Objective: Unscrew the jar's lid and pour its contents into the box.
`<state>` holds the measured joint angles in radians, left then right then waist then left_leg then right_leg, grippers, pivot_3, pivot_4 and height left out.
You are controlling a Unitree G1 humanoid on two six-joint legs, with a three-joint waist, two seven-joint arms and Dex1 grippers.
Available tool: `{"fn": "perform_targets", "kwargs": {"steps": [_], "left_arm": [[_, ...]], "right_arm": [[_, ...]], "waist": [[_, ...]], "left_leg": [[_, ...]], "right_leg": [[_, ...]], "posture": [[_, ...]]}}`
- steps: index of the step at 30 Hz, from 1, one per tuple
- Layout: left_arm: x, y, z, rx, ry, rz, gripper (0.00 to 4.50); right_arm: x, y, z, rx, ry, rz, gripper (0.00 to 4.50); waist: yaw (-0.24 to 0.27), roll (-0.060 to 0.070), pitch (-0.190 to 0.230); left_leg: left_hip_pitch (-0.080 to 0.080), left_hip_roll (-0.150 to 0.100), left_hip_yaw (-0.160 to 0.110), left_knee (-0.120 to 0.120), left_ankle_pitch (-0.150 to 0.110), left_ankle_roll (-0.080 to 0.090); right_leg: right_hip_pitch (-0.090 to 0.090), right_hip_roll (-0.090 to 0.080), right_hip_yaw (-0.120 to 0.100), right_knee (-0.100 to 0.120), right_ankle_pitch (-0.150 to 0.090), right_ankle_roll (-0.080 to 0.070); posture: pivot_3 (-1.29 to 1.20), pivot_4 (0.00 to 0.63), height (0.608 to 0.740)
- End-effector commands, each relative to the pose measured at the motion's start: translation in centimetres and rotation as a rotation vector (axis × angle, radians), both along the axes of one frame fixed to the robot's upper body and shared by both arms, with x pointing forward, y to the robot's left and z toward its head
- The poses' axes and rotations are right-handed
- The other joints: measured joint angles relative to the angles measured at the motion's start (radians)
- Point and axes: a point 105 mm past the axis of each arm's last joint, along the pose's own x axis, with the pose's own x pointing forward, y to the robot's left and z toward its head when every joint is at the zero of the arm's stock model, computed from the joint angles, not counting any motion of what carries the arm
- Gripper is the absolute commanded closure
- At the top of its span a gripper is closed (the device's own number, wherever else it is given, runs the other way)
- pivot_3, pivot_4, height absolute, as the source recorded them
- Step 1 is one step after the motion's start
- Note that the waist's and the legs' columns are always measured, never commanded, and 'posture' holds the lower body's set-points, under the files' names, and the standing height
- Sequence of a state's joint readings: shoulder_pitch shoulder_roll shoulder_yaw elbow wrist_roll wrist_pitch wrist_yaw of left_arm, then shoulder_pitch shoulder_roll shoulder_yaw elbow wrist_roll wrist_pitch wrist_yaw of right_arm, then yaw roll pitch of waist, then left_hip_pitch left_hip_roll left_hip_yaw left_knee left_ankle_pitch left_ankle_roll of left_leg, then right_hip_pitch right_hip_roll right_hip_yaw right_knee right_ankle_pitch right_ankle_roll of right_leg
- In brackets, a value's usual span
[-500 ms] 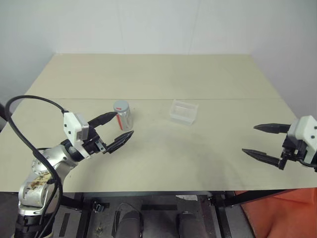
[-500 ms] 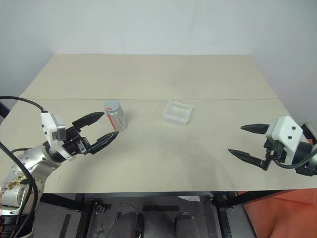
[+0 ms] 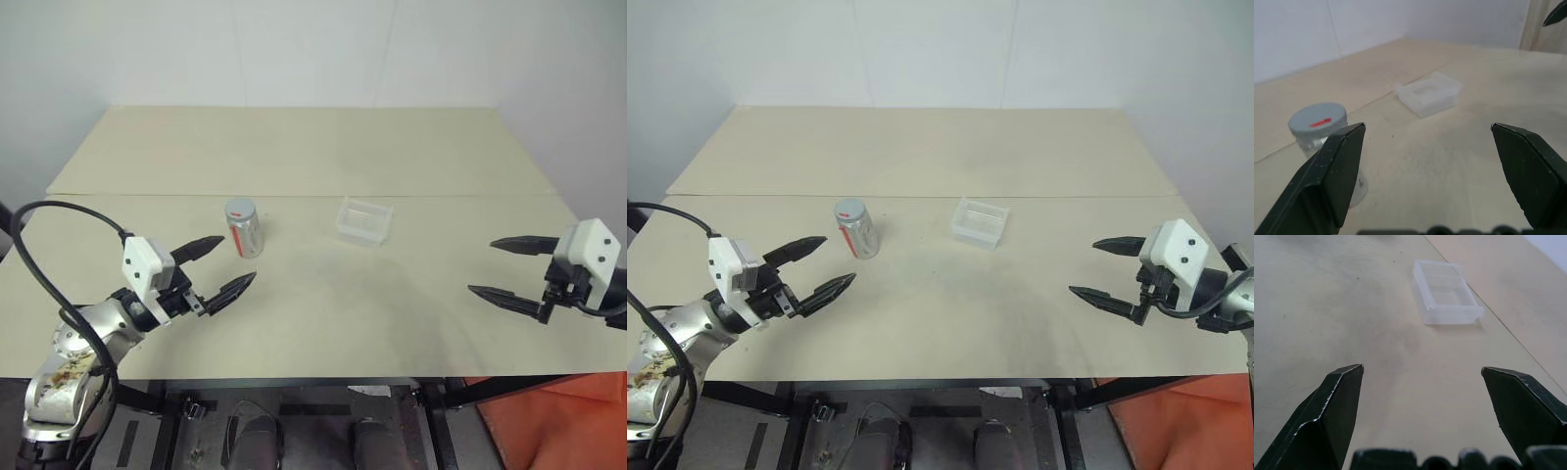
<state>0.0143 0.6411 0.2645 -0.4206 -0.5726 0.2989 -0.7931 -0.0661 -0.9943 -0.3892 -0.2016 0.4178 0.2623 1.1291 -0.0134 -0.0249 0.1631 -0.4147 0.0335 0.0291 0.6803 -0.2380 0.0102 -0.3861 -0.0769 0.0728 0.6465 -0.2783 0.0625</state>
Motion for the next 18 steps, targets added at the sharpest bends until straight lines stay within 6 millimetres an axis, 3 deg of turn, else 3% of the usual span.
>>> {"fn": "perform_targets", "kwargs": {"steps": [1, 3, 9, 12, 18], "left_arm": [[0.4, 1.2, 0.2, 0.076, -0.038, 0.089, 0.02], [1.0, 1.9, -1.1, 0.13, -0.027, 0.152, 0.02], [3.2, 2.9, -3.0, -0.033, -0.066, 0.387, 0.02], [3.9, 2.1, -4.2, -0.082, -0.084, 0.418, 0.02], [5.4, 1.1, -4.7, -0.134, -0.136, 0.445, 0.02]], "right_arm": [[0.2, 0.8, 0.6, -0.005, -0.056, 0.027, 0.0], [0.5, 1.3, 0.6, 0.007, -0.078, 0.022, 0.0], [0.9, 2.8, 0.5, 0.057, -0.11, 0.023, 0.0], [0.7, 3.7, 0.0, 0.069, -0.105, 0.044, 0.0], [0.4, 5.6, -0.9, 0.074, -0.083, 0.1, 0.0]], "waist": [[0.0, 0.0, 0.0], [0.0, 0.0, 0.0], [0.004, 0.0, 0.0], [0.005, 0.0, 0.0], [0.006, 0.0, 0.0]], "left_leg": [[0.0, 0.0, 0.0, 0.0, 0.0, 0.0], [0.0, 0.0, 0.0, 0.0, 0.0, 0.0], [0.0, 0.0, -0.001, 0.0, 0.0, 0.0], [0.0, 0.0, -0.002, 0.0, 0.0, 0.0], [0.0, -0.001, -0.002, 0.0, 0.0, 0.0]], "right_leg": [[0.0, 0.0, 0.0, 0.0, 0.0, 0.0], [0.0, 0.0, 0.0, 0.0, 0.0, 0.0], [0.0, 0.0, 0.0, 0.0, 0.0, 0.0], [0.0, 0.0, 0.0, 0.0, 0.0, 0.0], [0.0, 0.0, 0.0, 0.001, 0.0, 0.0]], "posture": [[0.0, 0.15, 0.74], [0.0, 0.15, 0.74], [0.0, 0.15, 0.74], [0.0, 0.15, 0.74], [0.0, 0.15, 0.74]]}}
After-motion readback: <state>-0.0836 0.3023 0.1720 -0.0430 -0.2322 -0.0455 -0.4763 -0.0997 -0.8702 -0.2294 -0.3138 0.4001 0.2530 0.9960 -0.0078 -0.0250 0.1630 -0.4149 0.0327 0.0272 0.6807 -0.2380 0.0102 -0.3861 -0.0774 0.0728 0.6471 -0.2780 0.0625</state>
